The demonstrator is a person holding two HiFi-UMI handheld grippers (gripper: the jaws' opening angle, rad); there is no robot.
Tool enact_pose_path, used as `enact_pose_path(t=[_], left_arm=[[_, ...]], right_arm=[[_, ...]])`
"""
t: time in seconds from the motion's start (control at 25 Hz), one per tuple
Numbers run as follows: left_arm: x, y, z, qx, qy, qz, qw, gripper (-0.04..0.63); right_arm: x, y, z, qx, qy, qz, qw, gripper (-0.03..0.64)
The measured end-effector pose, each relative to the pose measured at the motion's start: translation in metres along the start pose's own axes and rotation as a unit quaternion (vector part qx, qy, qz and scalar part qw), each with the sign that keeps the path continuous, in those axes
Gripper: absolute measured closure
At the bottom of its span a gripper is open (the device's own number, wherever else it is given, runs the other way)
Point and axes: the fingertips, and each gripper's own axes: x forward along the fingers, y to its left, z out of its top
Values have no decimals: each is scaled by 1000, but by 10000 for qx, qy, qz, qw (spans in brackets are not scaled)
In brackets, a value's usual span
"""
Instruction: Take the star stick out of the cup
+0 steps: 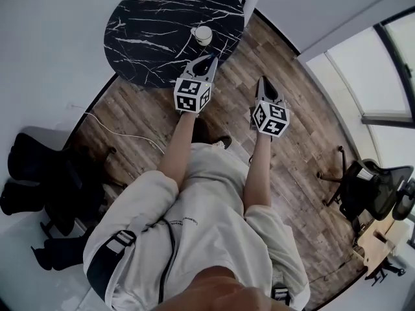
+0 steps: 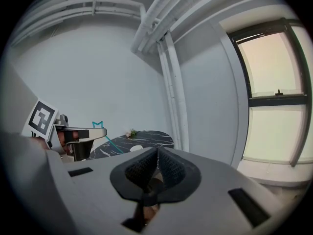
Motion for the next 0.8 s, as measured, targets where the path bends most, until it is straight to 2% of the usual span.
enact_pose_path(t=[0.8], left_arm=[[2,10,10,-13,-119,124,9999,563]], right_arm=[[1,-3,8,-26,-52,36,10000,580]])
